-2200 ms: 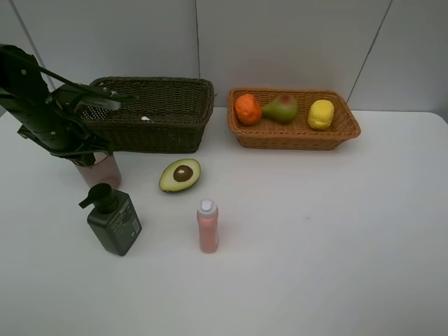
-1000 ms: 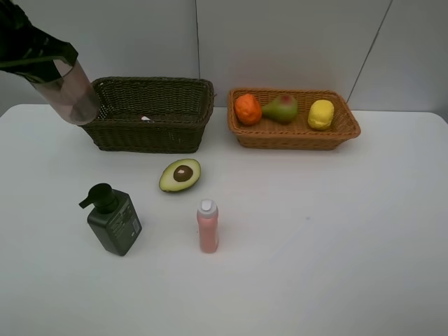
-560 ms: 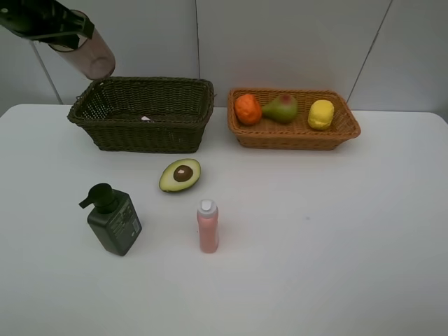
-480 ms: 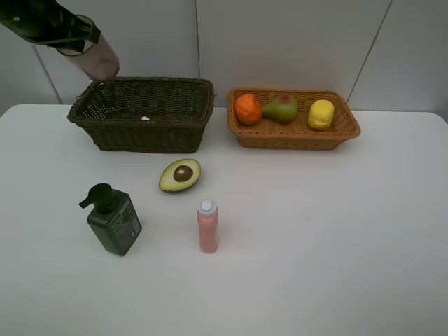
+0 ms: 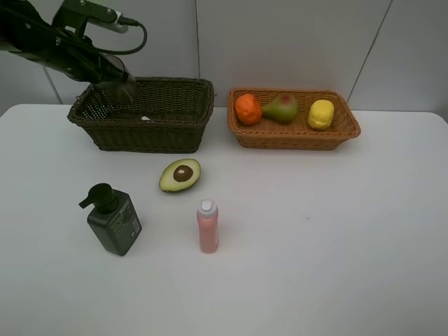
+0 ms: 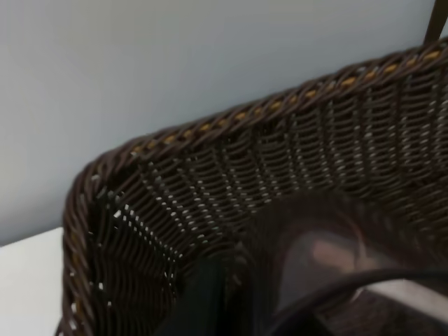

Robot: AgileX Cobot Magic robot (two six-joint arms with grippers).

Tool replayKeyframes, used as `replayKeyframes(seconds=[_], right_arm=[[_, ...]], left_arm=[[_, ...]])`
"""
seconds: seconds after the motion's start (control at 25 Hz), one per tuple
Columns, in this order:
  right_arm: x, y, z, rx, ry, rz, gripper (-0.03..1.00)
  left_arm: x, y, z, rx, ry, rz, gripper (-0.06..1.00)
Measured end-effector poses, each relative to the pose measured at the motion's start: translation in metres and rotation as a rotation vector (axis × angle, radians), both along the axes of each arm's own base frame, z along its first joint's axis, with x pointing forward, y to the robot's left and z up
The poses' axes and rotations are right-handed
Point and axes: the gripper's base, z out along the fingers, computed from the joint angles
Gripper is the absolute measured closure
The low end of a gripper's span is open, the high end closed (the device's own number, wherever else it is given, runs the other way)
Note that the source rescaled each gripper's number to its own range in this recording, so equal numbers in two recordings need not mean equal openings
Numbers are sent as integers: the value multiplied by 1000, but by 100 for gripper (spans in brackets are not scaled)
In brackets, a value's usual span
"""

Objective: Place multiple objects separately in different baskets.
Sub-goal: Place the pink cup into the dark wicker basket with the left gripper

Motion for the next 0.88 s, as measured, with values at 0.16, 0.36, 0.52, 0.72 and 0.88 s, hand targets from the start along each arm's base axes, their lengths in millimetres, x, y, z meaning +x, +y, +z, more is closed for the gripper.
replayKeyframes(seconds=[0.16,0.36,0.52,0.72,0.88], right_arm=[[0,0,0,0,0,0,-3],[0,0,0,0,0,0,-3],[0,0,0,0,0,0,-3],[0,0,0,0,0,0,-3],[0,0,0,0,0,0,-3]], left_arm=[[6,0,-18,2,-1,3,94],[9,-1,-27,3,-8,5,94],[10,-1,-26,2,-15,6,94],[10,-1,-26,2,-15,6,94],[10,-1,-26,2,-15,6,67]])
